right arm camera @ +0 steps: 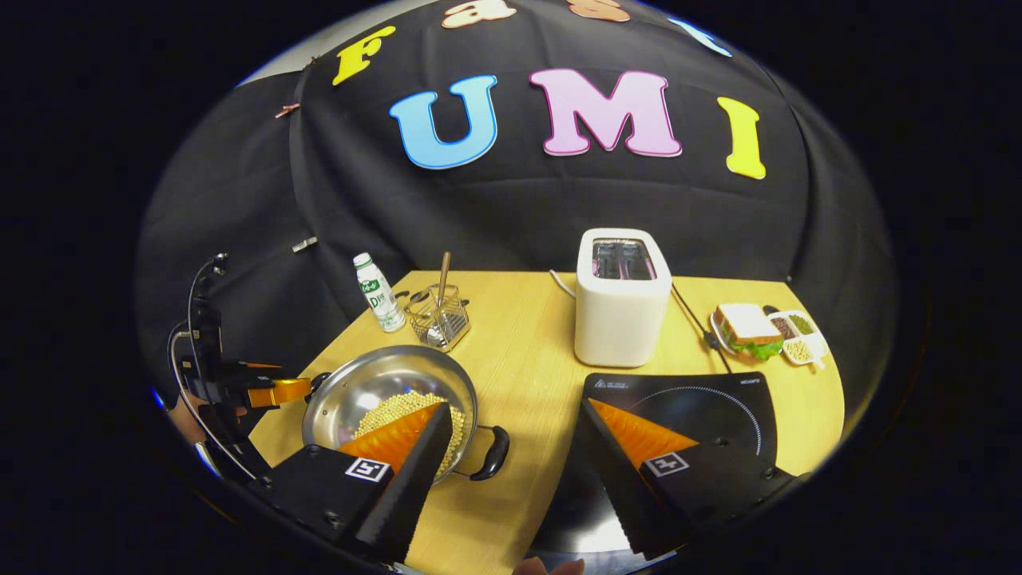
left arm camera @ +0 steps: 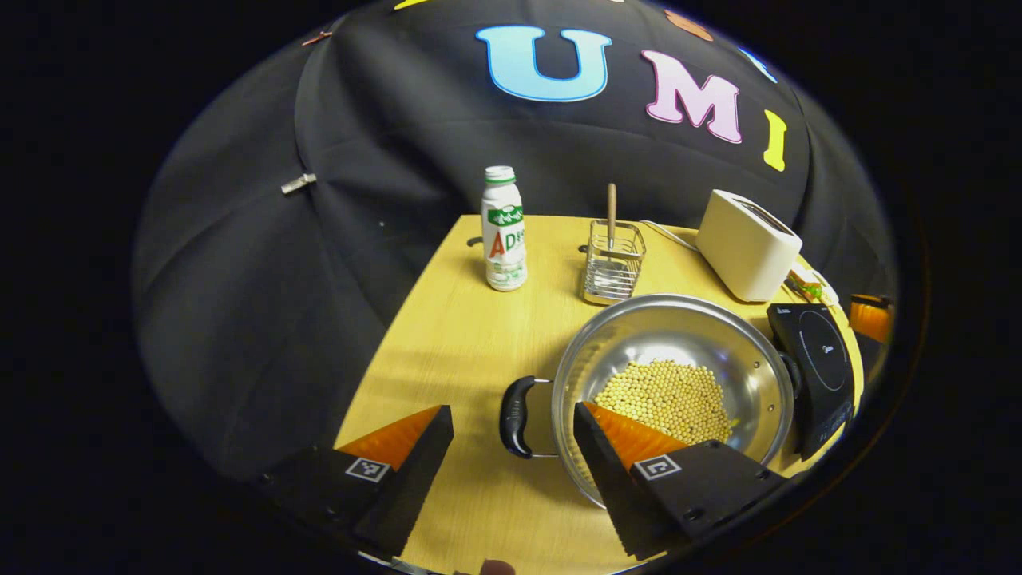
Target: First push the handle of the pot to place it horizontally, then grasp the pot with both hands and set it on the induction cooktop.
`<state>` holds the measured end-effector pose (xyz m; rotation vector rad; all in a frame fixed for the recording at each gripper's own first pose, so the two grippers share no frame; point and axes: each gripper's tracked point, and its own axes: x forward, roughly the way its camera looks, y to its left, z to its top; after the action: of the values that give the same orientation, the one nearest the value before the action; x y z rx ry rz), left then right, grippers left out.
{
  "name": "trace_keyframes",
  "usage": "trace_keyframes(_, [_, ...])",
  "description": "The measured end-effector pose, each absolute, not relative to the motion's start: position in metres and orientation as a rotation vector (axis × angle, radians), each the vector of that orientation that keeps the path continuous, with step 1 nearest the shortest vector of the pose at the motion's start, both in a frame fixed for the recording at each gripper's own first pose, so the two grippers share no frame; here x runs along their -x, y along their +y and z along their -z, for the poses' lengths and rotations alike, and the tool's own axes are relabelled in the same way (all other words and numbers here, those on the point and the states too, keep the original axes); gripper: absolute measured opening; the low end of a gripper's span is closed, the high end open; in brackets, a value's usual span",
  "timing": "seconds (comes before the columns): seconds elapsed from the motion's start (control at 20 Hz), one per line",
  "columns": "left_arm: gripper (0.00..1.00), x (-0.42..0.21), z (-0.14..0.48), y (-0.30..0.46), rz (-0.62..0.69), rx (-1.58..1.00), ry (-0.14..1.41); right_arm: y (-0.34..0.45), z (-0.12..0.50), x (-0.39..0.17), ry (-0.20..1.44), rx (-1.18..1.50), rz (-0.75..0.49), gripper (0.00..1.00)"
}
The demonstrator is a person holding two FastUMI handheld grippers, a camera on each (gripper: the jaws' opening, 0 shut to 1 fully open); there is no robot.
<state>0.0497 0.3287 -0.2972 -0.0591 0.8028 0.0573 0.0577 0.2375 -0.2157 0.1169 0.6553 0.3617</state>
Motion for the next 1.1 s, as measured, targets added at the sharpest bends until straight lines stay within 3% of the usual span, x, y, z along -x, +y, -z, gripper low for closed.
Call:
trace_keyframes(0.45, [0.96,-0.076,0.342,0.328,-0.019,0.102,0.895,0.266,0.292,-0.057,0.846,-0.084,-0.342,0.99])
trace_keyframes(0.7, [0.92,-0.081,0.352,0.334,-0.034,0.100,0.909,0.279,0.323,-0.058,0.924,-0.075,-0.336,0.98])
trace_keyframes(0.95, [0.87,-0.084,0.357,0.330,-0.011,0.099,0.921,0.283,0.341,-0.060,0.986,-0.100,-0.303,0.92])
trace_keyframes(1.1, [0.74,-0.086,0.358,0.324,0.007,0.103,0.920,0.290,0.346,-0.058,0.997,-0.101,-0.305,0.77])
